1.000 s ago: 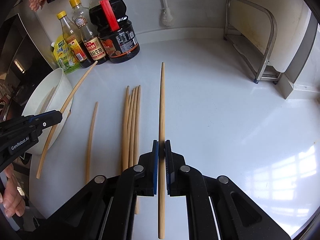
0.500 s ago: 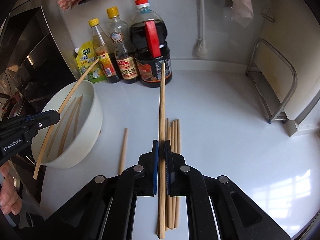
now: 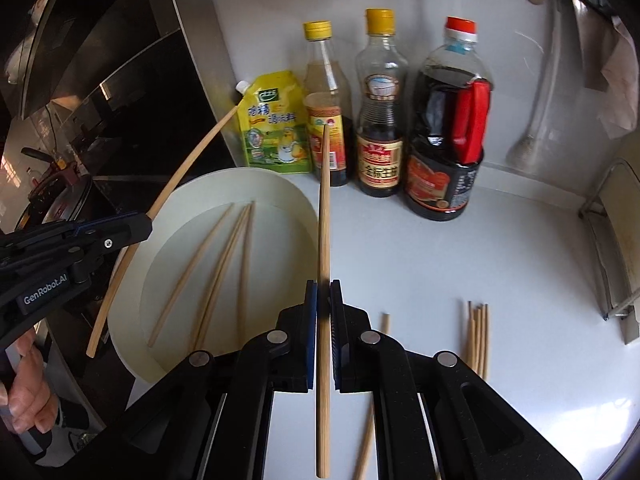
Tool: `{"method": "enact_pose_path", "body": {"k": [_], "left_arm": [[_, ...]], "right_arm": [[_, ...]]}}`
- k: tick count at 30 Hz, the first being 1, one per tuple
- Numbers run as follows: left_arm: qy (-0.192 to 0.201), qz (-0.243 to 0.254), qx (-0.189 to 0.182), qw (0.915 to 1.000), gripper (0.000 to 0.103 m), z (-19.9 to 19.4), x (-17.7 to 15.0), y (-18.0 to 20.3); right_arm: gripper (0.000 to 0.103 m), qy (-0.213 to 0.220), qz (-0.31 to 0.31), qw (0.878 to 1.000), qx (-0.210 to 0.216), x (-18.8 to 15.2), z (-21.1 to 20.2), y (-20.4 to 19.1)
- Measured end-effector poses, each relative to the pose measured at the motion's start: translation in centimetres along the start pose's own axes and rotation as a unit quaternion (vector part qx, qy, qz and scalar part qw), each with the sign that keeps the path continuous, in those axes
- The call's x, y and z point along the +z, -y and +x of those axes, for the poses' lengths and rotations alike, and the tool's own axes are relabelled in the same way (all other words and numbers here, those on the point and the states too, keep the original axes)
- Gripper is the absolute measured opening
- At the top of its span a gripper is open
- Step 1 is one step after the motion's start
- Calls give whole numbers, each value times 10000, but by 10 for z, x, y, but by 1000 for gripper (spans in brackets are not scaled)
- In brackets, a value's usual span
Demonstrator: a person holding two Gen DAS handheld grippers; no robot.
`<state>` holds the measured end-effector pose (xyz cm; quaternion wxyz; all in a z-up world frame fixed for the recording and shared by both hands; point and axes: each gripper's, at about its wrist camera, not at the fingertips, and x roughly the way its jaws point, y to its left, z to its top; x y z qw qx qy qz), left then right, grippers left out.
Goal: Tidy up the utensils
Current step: 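Lift both held chopsticks and carry them over the white basin, then open the left tool into the basin while the right tool opens too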
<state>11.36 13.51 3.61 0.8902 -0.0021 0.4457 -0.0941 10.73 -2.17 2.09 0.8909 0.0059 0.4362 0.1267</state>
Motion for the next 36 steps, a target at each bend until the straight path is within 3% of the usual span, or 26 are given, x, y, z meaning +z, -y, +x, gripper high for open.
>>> {"method": "enact_pose_path", "body": {"k": [17, 26, 33, 36], "left_arm": [[-559, -324, 153, 9978, 7, 58, -16, -70], [-807, -436, 202, 9956, 8, 81, -26, -78], [-977, -568, 210, 9934, 8, 89, -32, -82], [-920, -651, 216, 9934, 20, 85, -32, -85]], "right_arm": [[6, -735, -127, 9962, 448, 22, 84, -66], [6, -1094, -31, 9929, 474, 18, 115, -66], [7, -1124, 106, 9923, 510, 16, 119, -62], [12, -984, 102, 9937, 518, 17, 113, -61]]}}
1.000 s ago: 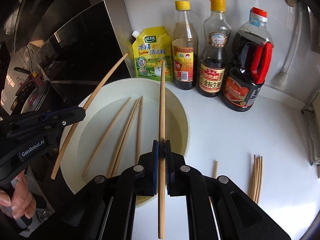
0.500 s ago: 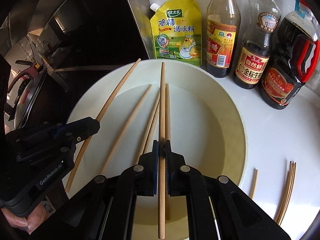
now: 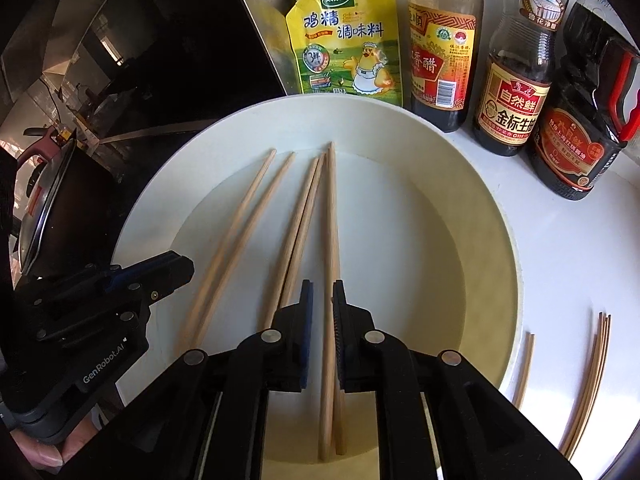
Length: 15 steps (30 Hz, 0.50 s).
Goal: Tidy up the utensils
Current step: 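Open the left tool into the basin while the right tool opens too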
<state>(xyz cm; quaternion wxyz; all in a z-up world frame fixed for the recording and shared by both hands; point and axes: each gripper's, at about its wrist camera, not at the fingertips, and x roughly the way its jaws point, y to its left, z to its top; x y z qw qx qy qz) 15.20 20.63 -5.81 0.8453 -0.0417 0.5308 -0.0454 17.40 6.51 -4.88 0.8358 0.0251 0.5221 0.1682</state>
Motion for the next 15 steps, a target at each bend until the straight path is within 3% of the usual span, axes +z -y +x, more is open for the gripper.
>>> {"method": "enact_pose_path", "body": {"k": [2, 15], "left_arm": [[28, -30, 39, 10000, 27, -3, 0, -1], [83, 18, 56, 9999, 33, -18, -1, 5]], "right_arm": [[12, 43, 1, 10000, -1, -2, -5, 0], [15, 178, 209, 9996, 9, -18, -33, 16]]}}
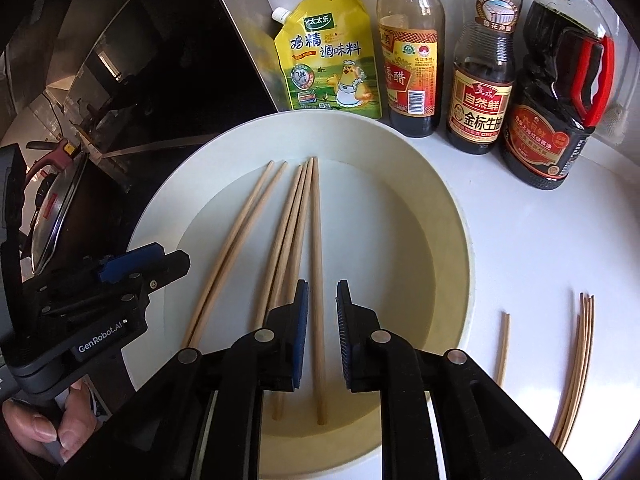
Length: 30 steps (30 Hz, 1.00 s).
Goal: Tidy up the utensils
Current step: 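Open the left tool into the basin while the right tool opens too, then move both open tools back to the chopstick pile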
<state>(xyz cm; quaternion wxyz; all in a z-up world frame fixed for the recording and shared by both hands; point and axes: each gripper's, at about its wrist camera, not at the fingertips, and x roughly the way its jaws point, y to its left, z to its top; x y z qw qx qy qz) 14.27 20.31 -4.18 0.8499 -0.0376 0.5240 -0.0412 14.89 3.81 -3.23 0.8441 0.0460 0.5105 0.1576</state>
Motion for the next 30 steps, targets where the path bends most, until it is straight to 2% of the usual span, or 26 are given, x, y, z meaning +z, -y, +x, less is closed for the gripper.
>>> {"method": "enact_pose_path", "body": {"k": [3, 8, 19, 30], "left_arm": [[55, 85, -38, 9999, 36, -8, -3, 9], [175, 183, -144, 9996, 51, -23, -10, 27], [278, 657, -295, 9970, 55, -46, -31, 78], [224, 970, -521, 9937, 58, -50, -42, 135]], "right_arm": [[18, 75, 80, 9999, -3, -7, -11, 5], [21, 265, 201, 9994, -8, -21, -34, 13], [27, 668, 647, 9955, -179, -57, -83, 49], [28, 787, 1078, 9902, -420, -92, -117, 100]]}}
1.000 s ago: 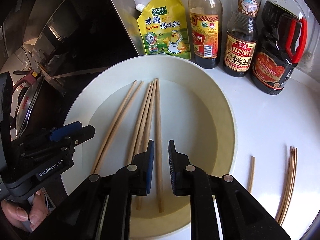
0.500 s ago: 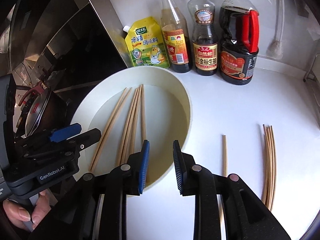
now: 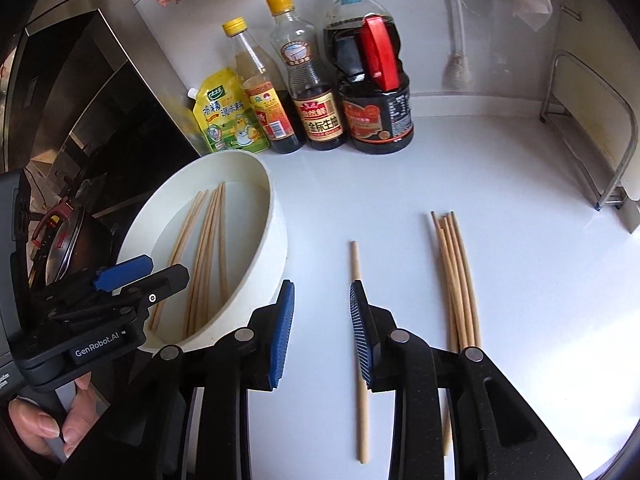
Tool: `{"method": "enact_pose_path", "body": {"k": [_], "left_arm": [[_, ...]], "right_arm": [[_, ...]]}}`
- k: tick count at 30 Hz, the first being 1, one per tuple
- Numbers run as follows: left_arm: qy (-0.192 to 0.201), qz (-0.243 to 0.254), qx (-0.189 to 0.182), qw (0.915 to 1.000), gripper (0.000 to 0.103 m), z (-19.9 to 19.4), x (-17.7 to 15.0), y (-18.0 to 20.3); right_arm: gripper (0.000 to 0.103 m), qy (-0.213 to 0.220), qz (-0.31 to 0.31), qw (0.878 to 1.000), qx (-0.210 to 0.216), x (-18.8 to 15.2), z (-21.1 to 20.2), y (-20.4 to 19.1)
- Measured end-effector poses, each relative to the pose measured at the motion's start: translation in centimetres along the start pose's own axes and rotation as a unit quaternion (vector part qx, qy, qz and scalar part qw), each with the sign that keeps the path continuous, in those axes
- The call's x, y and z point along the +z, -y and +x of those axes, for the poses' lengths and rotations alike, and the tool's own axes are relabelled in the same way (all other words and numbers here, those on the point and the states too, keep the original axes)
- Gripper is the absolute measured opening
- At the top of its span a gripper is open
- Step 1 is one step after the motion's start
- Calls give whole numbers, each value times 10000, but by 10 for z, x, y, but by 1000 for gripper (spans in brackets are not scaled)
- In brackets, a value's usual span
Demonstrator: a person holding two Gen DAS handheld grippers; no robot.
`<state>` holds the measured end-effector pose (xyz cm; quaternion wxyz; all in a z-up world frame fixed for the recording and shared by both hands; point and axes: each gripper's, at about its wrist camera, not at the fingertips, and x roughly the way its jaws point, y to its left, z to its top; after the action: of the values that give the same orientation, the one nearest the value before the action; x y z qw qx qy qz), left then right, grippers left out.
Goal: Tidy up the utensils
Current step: 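Move both open tools back to the chopstick pile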
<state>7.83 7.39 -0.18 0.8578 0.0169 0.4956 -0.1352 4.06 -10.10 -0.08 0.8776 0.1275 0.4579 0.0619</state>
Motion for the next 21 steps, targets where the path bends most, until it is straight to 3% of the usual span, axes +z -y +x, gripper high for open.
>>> {"method": "enact_pose_path", "body": {"k": [9, 12, 21], "left_arm": [[-66, 82, -46, 9999, 63, 2, -7, 39], [-95, 69, -49, 9999, 67, 4, -11, 49], [-161, 8, -93, 9998, 71, 13, -21, 73]], "right_arm": [[32, -47, 165, 9998, -107, -16, -15, 43], [46, -85, 222, 9996, -117, -20, -17, 56], [50, -278, 256, 9990, -244, -32, -16, 88]]}}
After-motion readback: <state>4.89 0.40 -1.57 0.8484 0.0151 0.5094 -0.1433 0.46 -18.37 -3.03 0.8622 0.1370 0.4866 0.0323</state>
